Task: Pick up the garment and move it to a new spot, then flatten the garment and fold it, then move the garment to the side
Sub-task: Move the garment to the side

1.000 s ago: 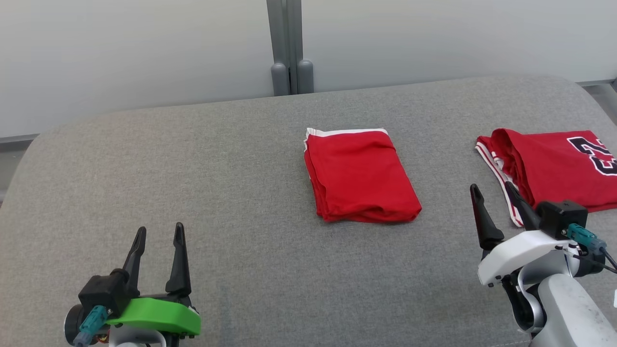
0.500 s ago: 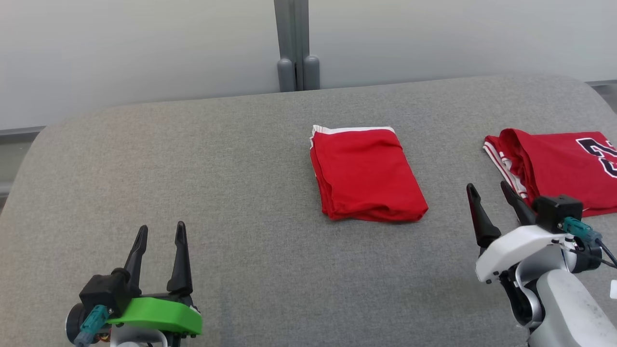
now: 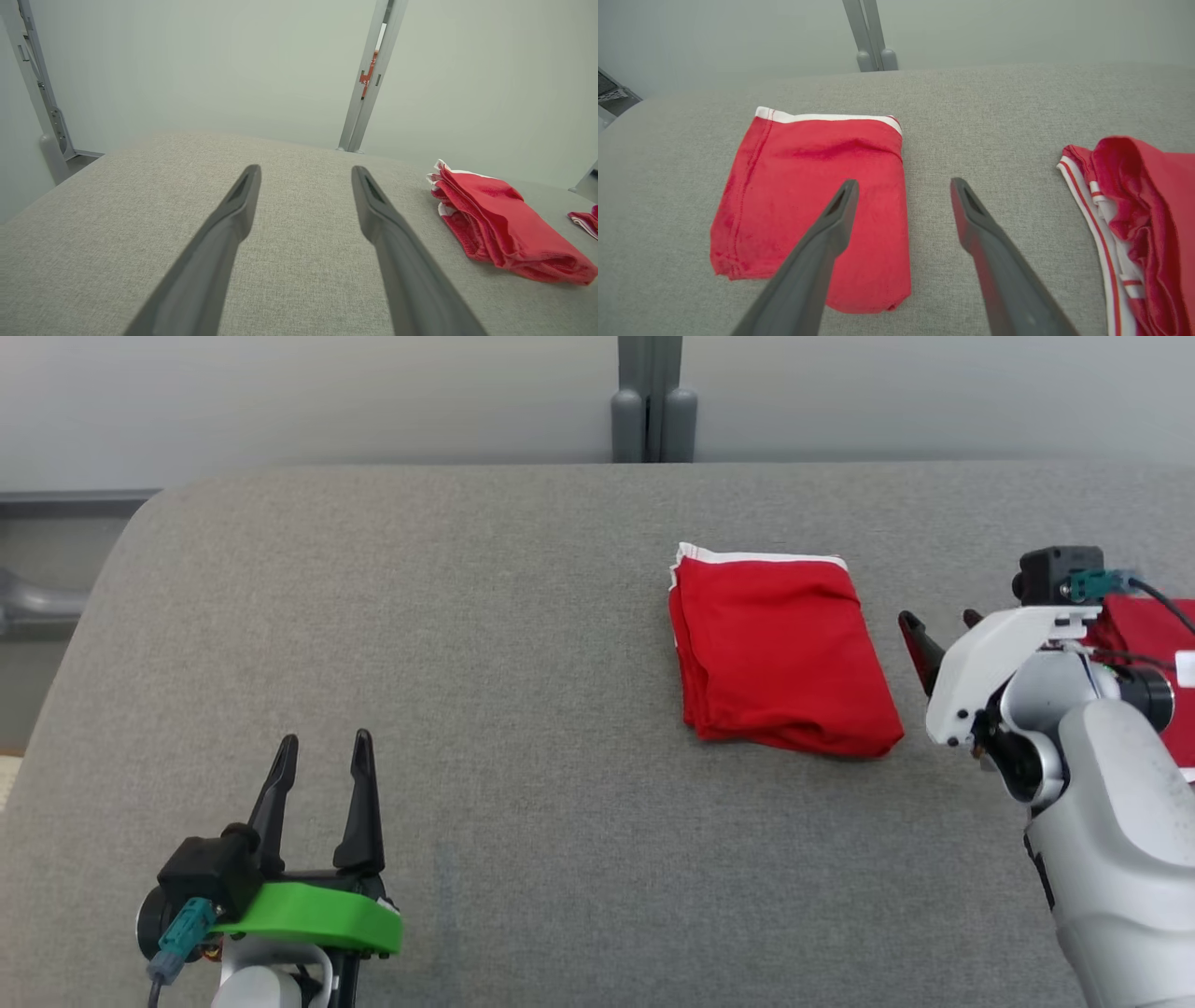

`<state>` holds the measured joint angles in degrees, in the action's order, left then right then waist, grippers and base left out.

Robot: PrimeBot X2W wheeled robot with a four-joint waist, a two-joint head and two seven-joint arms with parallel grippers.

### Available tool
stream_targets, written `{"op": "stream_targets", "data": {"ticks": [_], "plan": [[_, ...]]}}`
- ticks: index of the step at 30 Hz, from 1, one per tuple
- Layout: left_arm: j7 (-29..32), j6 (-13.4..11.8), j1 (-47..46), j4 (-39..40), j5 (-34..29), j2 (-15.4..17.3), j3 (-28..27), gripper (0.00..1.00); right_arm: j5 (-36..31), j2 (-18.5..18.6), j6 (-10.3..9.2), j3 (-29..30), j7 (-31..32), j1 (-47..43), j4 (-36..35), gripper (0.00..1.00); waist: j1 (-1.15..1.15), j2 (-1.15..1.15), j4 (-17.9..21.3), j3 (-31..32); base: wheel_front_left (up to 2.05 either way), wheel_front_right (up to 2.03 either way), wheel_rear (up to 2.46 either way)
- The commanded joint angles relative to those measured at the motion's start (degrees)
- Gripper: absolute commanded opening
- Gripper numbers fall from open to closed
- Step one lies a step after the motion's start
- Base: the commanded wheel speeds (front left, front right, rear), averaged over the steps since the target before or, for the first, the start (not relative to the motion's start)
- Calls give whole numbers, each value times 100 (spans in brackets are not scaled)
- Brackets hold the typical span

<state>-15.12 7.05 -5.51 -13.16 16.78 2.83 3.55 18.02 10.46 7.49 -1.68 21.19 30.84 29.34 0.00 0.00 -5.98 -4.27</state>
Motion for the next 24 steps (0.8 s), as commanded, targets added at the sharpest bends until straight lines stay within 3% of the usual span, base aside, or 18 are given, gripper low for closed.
{"op": "stream_targets", "data": {"ticks": [1,6,11,21,23,24], "plan": [[0,11,-147,39,21,15,8,100,-80,12,1,52,150,133,63,100,0,0,-351,-393,0,0,0],[1,21,-381,105,85,17,110,100,-458,85,0,336,725,511,344,100,0,0,-717,-845,0,0,0],[0,27,-524,144,157,16,166,100,-602,27,1,578,845,584,537,100,0,0,-971,-1116,0,0,0],[0,17,-615,142,245,15,166,100,-978,-120,0,664,1191,339,1064,100,0,0,-1004,-1307,0,0,0],[0,13,-627,143,261,16,195,100,-1001,-142,2,548,1299,293,1098,29,0,0,-954,-1310,0,0,0],[0,12,-642,139,267,15,223,100,-1007,-127,2,437,1342,291,1064,0,0,0,-924,-1310,0,0,0]]}}
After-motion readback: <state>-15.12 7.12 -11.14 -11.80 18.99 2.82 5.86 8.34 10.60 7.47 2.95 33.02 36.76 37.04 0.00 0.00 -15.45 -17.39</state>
